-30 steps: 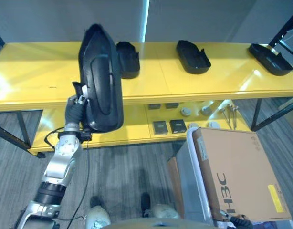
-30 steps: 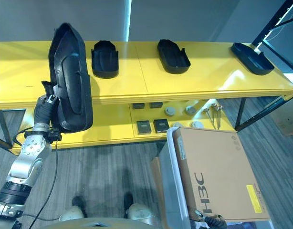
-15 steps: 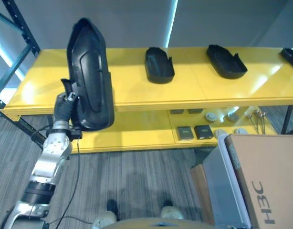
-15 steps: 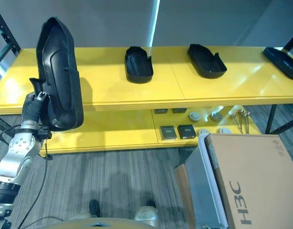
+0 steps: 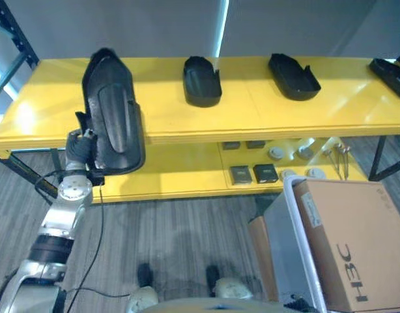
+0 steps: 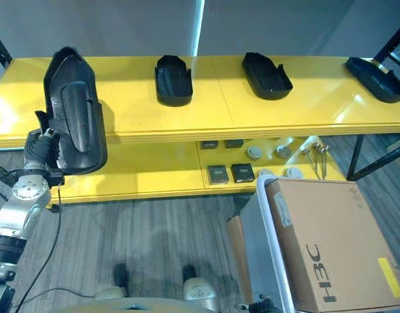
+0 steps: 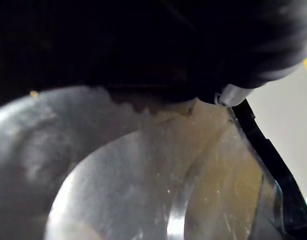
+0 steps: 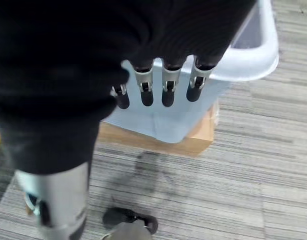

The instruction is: Move parts from the plastic box to the shelf.

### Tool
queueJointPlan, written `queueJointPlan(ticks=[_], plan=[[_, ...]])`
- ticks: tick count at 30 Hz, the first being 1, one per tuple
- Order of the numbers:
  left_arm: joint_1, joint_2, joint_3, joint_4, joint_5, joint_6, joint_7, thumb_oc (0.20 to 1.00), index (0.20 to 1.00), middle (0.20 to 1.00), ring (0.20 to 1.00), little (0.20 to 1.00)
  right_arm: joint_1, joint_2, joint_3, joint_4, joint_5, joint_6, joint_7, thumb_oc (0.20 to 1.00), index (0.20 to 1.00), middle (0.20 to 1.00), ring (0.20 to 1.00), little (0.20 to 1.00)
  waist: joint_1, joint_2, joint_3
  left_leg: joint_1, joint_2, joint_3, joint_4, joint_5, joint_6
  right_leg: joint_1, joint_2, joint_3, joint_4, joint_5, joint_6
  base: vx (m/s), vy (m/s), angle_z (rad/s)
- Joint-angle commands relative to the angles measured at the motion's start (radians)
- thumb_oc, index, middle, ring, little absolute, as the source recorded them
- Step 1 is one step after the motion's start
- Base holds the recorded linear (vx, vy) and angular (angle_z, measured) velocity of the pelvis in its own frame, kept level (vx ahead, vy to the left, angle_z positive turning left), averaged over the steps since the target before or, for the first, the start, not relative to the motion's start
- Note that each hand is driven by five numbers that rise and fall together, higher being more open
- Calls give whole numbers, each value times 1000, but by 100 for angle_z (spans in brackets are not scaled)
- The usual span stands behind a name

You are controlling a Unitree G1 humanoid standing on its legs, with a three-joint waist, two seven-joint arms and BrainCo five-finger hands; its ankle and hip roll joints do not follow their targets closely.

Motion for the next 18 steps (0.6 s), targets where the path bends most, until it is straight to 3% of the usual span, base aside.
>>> queueJointPlan(ticks=[1,9,18], plan=[[-183,76,13,116,4,-47,31,200,200,200,200,200,0,-10,65,13,-42,33,68,1000,1000,1000,1000,1000,-24,-10,-56,47,-103,62,62,-64,80,-48,12,-1,-9,96,30,58,-41,-12],[-331,207,-45,397,67,-49,-13,200,200,200,200,200,6,-34,120,-8,-34,51,116,1000,1000,1000,1000,1000,-50,4,-47,31,-83,93,70,-61,73,-53,19,6,0,77,22,61,-1,-7],[-541,326,-204,592,176,97,-46,200,200,200,200,200,-29,-72,159,2,18,26,136,1000,1000,1000,1000,1000,-70,2,35,-53,-90,90,130,-75,85,-126,17,35,56,63,18,-15,18,-5]])
